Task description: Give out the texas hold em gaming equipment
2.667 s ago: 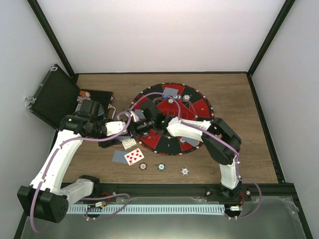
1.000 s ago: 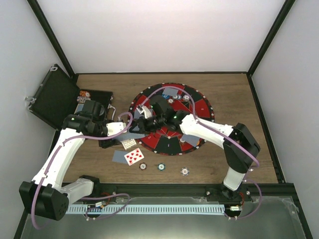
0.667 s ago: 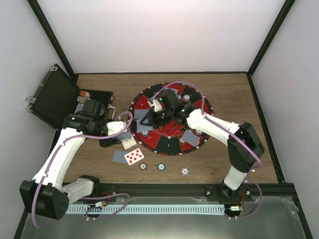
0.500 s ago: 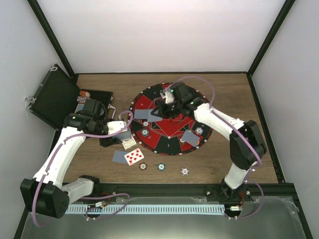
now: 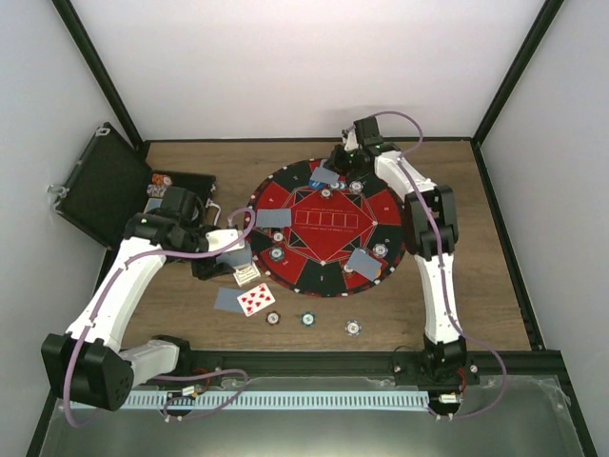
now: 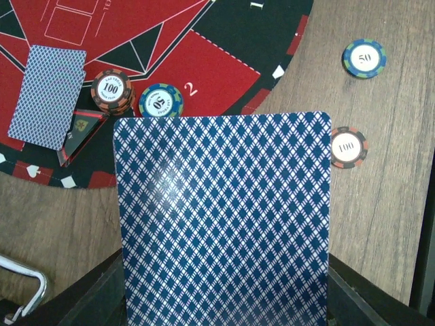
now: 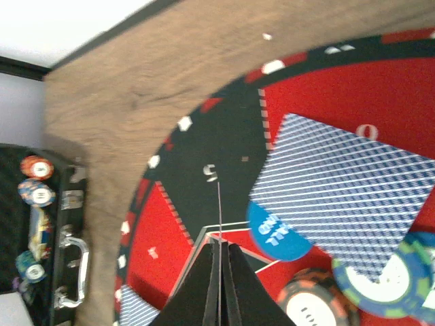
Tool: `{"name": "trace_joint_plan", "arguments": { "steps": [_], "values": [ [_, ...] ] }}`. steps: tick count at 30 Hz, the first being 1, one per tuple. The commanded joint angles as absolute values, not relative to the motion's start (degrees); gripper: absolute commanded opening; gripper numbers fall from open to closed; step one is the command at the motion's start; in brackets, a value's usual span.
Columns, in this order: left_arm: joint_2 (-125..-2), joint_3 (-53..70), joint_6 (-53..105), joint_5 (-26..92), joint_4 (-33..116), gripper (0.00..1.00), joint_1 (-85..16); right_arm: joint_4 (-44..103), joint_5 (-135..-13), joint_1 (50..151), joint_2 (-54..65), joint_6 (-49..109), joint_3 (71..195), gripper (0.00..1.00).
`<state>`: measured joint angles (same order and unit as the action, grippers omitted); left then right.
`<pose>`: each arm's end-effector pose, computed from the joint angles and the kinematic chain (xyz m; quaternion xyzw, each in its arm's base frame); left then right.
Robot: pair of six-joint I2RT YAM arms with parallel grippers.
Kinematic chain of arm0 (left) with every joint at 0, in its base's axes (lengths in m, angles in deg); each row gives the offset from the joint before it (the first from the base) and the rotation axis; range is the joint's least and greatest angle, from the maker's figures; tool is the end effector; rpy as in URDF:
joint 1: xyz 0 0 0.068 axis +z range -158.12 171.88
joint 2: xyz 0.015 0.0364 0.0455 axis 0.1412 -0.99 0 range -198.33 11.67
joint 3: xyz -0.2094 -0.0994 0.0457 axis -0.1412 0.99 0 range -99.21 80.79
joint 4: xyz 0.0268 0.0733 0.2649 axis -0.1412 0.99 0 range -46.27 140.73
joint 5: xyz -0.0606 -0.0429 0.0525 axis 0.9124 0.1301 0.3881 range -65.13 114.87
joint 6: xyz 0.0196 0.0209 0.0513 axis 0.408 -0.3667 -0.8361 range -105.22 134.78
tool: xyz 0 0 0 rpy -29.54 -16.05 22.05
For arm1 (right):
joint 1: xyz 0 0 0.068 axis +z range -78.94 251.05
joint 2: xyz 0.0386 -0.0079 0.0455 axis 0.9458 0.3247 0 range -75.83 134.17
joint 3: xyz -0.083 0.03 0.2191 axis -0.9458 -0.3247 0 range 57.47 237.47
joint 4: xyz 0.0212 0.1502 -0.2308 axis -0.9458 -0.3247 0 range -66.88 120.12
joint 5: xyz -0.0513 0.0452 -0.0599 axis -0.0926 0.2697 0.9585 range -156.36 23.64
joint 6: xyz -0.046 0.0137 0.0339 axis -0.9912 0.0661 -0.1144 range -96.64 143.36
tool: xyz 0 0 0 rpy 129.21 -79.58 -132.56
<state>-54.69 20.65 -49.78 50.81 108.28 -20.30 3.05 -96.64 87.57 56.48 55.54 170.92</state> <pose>0.2228 -0.0672 0.2458 0.6258 0.7301 -0.1268 0.2436 0.4878 0.1672 0.1734 0.0249 0.8998 0.3699 0.2300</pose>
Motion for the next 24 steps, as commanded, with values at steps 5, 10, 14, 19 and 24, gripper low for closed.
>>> {"name": "trace_joint_plan", "arguments": {
  "steps": [5,10,14,19,24],
  "values": [
    [-54.93,18.9,-49.47,53.43,108.81,0.04,-20.1,-1.36,-96.29,87.36,69.01,56.0,187.77,0.04],
    [-55.56,18.99,-49.65,52.74,109.55,0.04,-20.07,-1.63,-94.11,86.92,69.54,56.03,187.31,0.18],
    [-54.9,19.16,-49.57,52.98,109.7,0.04,-20.07,-3.41,-91.5,86.43,68.2,55.33,187.39,0.28],
    [-54.62,19.31,-49.21,53.34,110.01,0.04,-20.07,-6.16,-86.12,86.22,62.44,52.55,185.07,0.38],
    [-54.47,19.03,-49.81,52.91,110.19,0.04,-20.13,-8.31,-79.7,85.94,55.79,50.59,180.92,0.56]
  ]
}}
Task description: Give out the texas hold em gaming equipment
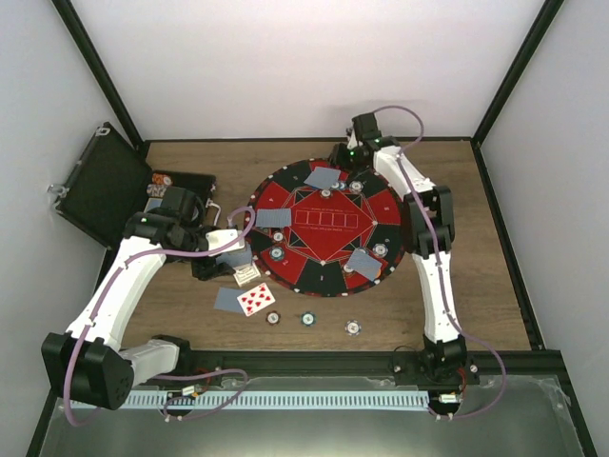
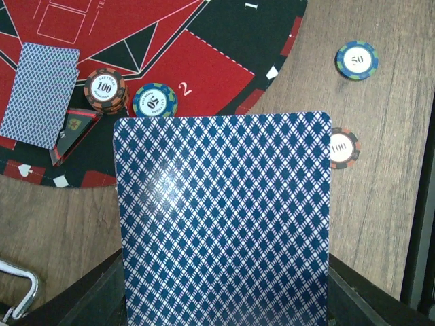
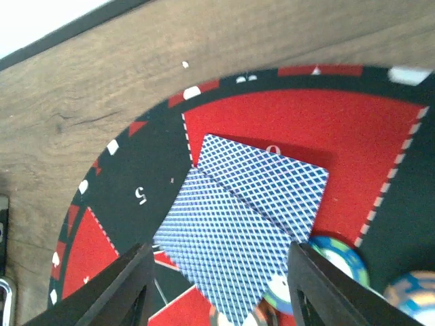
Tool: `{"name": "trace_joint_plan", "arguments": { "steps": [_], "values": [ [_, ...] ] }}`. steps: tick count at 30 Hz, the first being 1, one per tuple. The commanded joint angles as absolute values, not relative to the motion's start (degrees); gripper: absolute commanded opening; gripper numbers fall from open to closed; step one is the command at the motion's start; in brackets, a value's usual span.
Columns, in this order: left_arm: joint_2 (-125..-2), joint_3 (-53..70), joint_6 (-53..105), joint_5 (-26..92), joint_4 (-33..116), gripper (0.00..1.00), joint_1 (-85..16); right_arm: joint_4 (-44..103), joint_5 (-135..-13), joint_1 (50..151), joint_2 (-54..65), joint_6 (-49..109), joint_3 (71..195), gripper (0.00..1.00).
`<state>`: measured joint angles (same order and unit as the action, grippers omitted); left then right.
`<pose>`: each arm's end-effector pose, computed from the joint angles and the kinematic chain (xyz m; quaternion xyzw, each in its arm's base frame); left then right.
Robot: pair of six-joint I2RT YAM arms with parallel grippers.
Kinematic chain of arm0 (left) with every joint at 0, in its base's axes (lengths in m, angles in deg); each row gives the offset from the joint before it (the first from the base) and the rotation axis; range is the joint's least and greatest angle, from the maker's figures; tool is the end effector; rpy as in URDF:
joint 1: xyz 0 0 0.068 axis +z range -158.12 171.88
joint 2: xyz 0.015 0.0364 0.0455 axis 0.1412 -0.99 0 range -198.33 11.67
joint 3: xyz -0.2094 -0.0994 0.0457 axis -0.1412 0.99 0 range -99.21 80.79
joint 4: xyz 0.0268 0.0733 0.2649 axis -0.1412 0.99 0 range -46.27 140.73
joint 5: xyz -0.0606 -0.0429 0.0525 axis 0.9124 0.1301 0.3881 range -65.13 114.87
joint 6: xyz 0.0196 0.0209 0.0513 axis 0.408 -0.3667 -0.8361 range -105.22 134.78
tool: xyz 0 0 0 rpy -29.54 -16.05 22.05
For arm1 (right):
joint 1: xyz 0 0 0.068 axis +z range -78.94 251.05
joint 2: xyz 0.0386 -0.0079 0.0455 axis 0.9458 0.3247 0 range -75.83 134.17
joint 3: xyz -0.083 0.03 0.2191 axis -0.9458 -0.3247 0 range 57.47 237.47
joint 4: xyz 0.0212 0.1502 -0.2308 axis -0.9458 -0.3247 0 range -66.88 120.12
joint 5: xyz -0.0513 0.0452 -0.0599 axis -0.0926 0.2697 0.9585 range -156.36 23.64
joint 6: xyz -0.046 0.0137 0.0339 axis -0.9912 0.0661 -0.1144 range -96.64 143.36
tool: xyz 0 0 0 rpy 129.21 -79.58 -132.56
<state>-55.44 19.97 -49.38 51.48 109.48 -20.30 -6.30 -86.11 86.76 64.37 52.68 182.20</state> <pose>0.2230 -0.0677 0.2461 0.6222 0.7336 -0.1378 0.2361 0.5075 0.1578 0.1565 0.0548 0.9313 0.2729 0.2349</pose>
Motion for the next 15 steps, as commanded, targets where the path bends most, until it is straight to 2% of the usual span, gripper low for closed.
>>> {"name": "trace_joint_plan", "arguments": {
  "steps": [1,5,10,15],
  "values": [
    [-54.59,18.82,-49.74,53.18,110.36,0.04,-20.1,-8.47,-78.9,85.95,54.42,50.39,180.12,0.62],
    [-55.57,17.61,-49.31,54.22,111.01,0.04,-20.13,-8.59,-79.03,85.98,49.49,50.96,177.32,0.82],
    [-55.1,18.01,-48.87,54.55,110.39,0.04,-20.12,-2.15,-81.74,89.04,39.38,52.93,164.45,0.99],
    [-54.94,18.03,-49.06,54.5,110.52,0.04,-20.15,3.2,-84.3,92.85,27.9,54.71,149.28,1.0]
  ]
}}
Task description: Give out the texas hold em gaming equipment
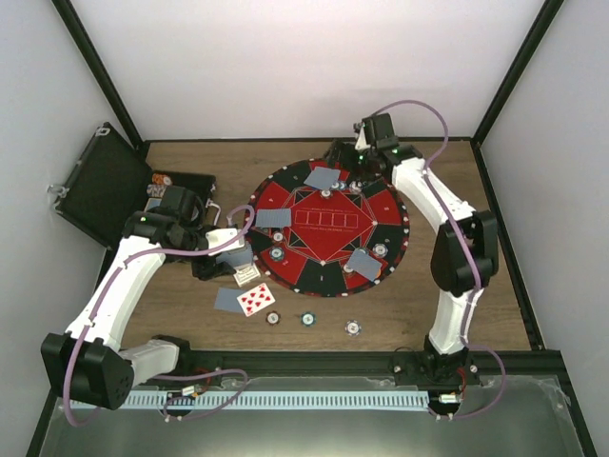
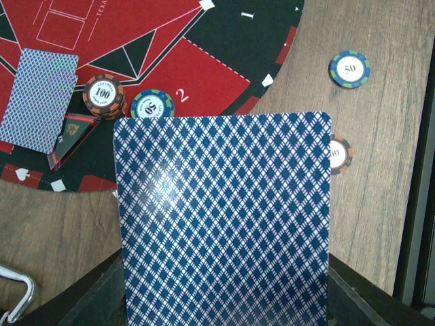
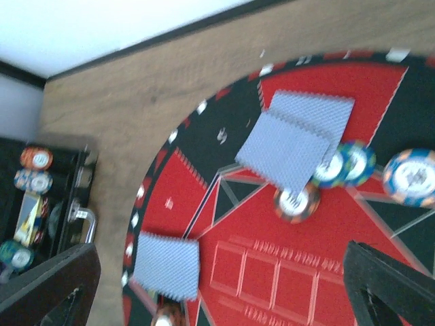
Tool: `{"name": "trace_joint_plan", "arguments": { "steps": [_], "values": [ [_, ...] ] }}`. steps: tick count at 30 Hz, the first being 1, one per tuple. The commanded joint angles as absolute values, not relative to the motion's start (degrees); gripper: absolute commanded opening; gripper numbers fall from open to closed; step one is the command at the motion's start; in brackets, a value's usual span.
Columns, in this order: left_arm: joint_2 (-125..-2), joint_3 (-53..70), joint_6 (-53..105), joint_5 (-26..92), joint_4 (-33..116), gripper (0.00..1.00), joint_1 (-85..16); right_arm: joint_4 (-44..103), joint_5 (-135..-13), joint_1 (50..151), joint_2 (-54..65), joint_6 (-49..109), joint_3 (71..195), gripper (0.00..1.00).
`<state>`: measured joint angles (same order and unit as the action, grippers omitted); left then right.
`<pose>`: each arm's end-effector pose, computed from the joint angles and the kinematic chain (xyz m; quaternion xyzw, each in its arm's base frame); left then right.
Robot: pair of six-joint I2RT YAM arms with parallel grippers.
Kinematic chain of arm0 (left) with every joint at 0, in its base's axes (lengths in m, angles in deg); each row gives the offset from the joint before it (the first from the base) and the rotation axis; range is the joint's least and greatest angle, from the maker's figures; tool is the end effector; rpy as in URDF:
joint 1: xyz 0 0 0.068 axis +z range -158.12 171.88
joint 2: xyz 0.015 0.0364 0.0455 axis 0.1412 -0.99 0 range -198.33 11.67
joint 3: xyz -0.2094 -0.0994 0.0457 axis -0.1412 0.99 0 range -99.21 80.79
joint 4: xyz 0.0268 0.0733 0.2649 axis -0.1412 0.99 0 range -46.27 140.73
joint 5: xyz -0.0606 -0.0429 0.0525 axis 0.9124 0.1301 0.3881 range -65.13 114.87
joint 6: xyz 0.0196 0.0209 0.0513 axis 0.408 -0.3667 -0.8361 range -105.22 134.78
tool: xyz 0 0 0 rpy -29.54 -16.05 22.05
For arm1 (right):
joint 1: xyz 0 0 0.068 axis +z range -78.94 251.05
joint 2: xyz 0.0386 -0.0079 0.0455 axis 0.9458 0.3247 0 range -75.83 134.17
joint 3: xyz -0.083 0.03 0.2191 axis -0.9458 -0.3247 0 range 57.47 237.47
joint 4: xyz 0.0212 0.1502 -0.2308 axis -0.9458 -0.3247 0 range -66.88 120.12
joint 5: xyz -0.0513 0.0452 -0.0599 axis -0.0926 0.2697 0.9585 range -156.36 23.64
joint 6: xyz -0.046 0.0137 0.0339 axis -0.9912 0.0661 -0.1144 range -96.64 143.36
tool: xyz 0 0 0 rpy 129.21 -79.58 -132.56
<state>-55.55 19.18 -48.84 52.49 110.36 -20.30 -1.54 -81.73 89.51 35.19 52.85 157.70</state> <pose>0.2224 -0.0682 0.2496 0.6184 0.7345 -0.1475 0.2373 0.4264 0.1544 0.2568 0.0336 0.9079 0.2742 0.3152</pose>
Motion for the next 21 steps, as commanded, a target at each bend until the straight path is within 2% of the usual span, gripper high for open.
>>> {"name": "trace_joint_plan", "arguments": {
  "steps": [1,6,10,21],
  "values": [
    [-54.97,18.14,-49.16,54.49,110.52,0.04,-20.11,4.6,-84.85,93.65,25.95,55.6,146.55,1.0],
    [-55.3,17.87,-49.2,54.93,110.61,0.04,-20.16,4.51,-85.43,99.67,21.03,58.22,139.79,1.0],
    [-55.2,17.97,-49.21,54.84,110.47,0.04,-20.14,10.79,-88.55,104.48,17.26,62.64,132.61,1.0],
    [-54.03,18.28,-49.56,54.67,110.82,0.04,-20.16,19.35,-93.94,116.31,17.1,69.5,126.03,1.0]
  ]
}}
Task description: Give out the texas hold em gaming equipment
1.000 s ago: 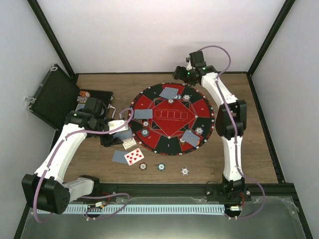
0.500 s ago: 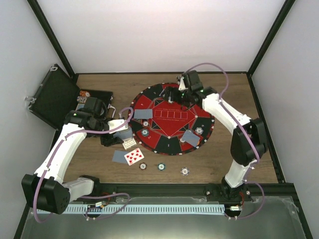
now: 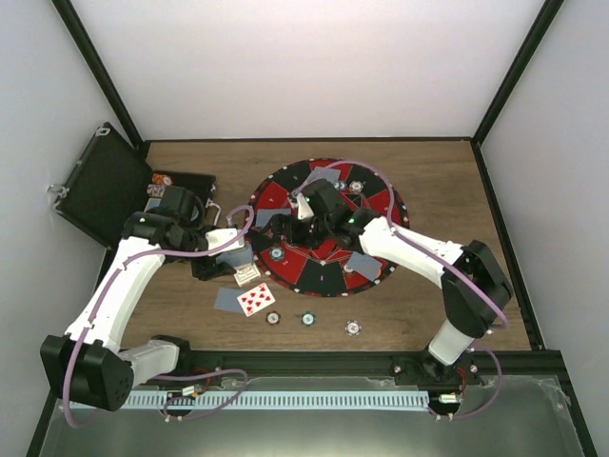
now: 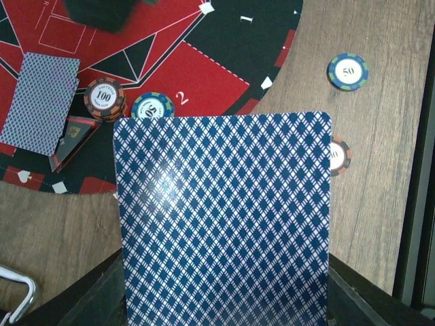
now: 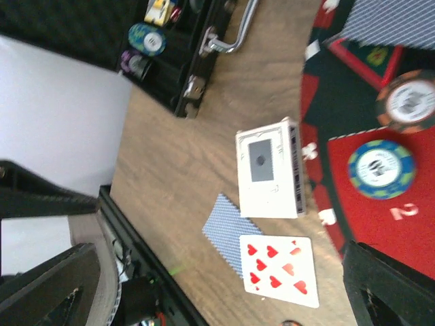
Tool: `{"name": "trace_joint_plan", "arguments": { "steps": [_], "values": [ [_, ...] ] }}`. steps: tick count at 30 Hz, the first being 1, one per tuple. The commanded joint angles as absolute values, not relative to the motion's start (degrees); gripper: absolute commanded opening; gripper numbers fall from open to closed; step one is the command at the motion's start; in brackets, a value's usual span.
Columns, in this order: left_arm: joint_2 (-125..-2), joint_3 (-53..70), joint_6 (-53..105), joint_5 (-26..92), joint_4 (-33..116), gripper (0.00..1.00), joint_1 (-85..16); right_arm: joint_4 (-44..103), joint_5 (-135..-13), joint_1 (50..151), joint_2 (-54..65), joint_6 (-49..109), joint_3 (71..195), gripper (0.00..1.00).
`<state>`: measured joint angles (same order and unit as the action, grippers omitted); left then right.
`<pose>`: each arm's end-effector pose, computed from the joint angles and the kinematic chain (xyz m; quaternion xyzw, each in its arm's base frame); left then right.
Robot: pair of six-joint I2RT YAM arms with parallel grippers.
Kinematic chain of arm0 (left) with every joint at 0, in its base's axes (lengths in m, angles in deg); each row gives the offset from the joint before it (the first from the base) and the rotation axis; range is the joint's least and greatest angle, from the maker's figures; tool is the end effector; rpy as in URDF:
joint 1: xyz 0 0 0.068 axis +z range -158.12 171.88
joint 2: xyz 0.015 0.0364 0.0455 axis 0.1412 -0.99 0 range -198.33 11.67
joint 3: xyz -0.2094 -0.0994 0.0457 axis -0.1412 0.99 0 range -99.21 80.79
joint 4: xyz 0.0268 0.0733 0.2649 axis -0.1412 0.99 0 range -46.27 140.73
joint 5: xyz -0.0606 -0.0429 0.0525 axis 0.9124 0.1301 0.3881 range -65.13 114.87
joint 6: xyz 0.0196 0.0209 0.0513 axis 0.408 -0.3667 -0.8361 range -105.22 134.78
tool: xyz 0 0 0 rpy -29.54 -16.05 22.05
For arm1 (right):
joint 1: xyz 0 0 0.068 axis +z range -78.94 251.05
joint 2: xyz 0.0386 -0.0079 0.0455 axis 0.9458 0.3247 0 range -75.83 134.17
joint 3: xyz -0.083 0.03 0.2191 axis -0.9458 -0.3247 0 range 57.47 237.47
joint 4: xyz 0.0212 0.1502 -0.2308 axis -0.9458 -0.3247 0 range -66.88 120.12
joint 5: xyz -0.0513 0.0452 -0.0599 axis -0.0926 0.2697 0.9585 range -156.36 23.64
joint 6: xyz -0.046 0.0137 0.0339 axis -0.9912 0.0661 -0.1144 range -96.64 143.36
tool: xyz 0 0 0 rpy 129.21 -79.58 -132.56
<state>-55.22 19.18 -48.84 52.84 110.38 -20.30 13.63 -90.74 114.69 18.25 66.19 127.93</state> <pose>0.2215 -0.0683 0.2509 0.6186 0.7329 -0.1489 0.2408 0.2666 0.2787 0.2166 -0.0953 0.8857 0.4218 0.1691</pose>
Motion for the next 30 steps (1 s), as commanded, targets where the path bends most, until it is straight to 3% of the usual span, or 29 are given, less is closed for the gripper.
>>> {"name": "trace_joint_plan", "arguments": {
  "steps": [1,14,30],
  "values": [
    [-53.94,18.42,-49.56,54.67,110.87,0.04,-20.16,20.65,-94.86,116.66,16.95,70.13,125.2,1.0],
    [-51.94,19.17,-49.88,54.04,111.51,0.04,-20.15,30.83,-104.08,119.5,17.55,76.08,120.84,1.0],
    [-51.32,20.15,-50.69,53.18,111.03,0.04,-20.16,31.8,-103.81,121.55,14.74,77.78,120.34,0.99]
  ]
}}
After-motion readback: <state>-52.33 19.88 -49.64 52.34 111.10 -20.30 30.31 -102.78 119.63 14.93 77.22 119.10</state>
